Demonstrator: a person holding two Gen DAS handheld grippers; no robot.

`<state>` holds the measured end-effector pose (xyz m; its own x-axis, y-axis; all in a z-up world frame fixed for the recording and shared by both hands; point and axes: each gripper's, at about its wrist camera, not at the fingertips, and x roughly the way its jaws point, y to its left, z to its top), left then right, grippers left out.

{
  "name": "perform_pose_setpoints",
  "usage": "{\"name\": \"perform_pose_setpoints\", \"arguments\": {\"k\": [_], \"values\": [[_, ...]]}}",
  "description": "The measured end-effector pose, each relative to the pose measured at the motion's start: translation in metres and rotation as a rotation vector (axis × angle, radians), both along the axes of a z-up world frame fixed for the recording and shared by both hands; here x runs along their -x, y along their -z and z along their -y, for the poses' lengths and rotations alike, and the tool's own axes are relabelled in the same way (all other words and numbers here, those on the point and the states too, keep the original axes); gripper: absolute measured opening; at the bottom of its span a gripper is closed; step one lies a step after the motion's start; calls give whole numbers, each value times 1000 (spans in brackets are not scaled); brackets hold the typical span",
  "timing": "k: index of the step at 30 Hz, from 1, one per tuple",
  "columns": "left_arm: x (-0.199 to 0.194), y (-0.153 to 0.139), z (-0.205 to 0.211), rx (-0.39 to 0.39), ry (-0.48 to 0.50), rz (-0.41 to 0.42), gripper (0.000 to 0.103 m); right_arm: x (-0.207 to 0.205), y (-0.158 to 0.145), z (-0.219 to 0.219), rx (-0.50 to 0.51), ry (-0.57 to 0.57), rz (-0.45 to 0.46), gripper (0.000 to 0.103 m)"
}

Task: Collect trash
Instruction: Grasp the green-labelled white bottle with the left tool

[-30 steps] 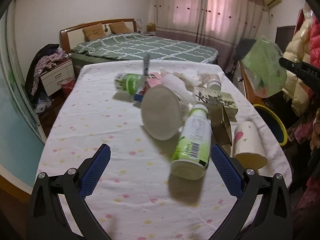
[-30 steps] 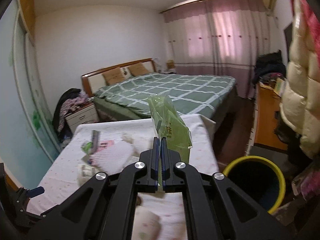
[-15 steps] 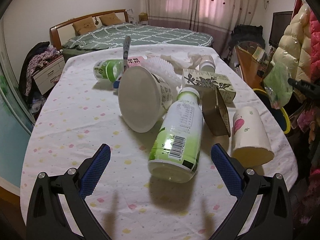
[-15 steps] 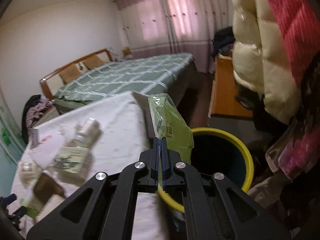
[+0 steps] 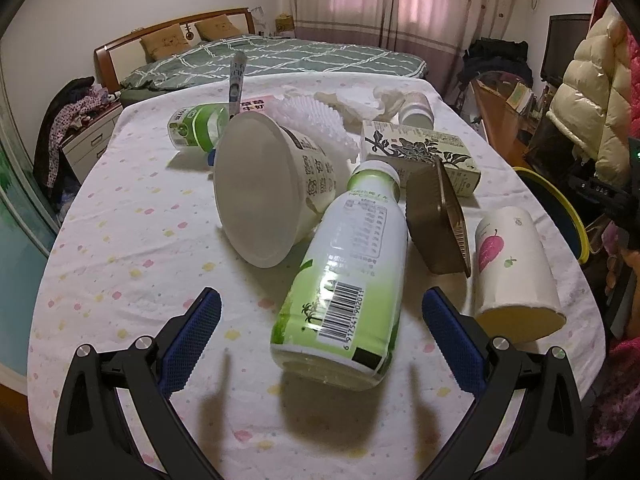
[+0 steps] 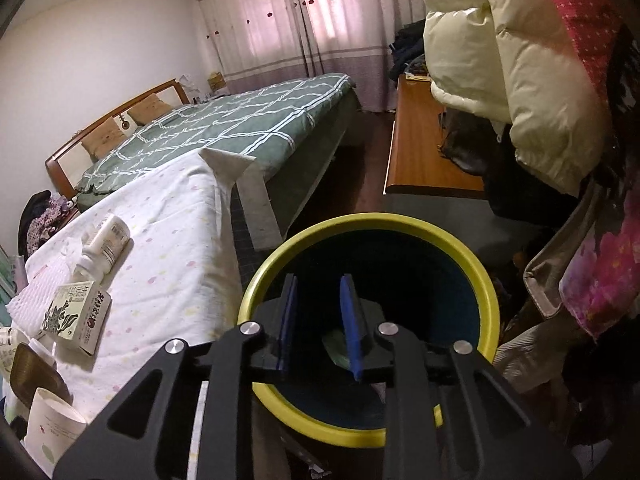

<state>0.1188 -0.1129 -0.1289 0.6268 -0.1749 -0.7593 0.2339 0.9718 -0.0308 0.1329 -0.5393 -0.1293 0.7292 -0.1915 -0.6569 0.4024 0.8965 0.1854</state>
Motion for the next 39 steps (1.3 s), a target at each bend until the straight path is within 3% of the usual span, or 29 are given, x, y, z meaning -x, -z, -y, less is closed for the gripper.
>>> {"name": "perform_pose_setpoints", "arguments": {"k": [9, 21, 25, 29, 39], "values": [[1, 4, 2, -20, 27, 43, 97, 3, -1, -6, -8, -13, 6, 24], [1, 5, 0, 4, 45, 51, 74, 3, -2, -12, -14, -26, 14, 24], [4, 1, 1, 21, 65, 62, 62, 3, -2, -13, -15, -29, 15, 24], [10, -9, 4, 16, 86, 88, 58, 2, -2, -13, -16, -30, 15, 24], [19, -68, 5, -8, 101, 237, 52, 3, -2, -13, -18, -29, 18, 24]]}}
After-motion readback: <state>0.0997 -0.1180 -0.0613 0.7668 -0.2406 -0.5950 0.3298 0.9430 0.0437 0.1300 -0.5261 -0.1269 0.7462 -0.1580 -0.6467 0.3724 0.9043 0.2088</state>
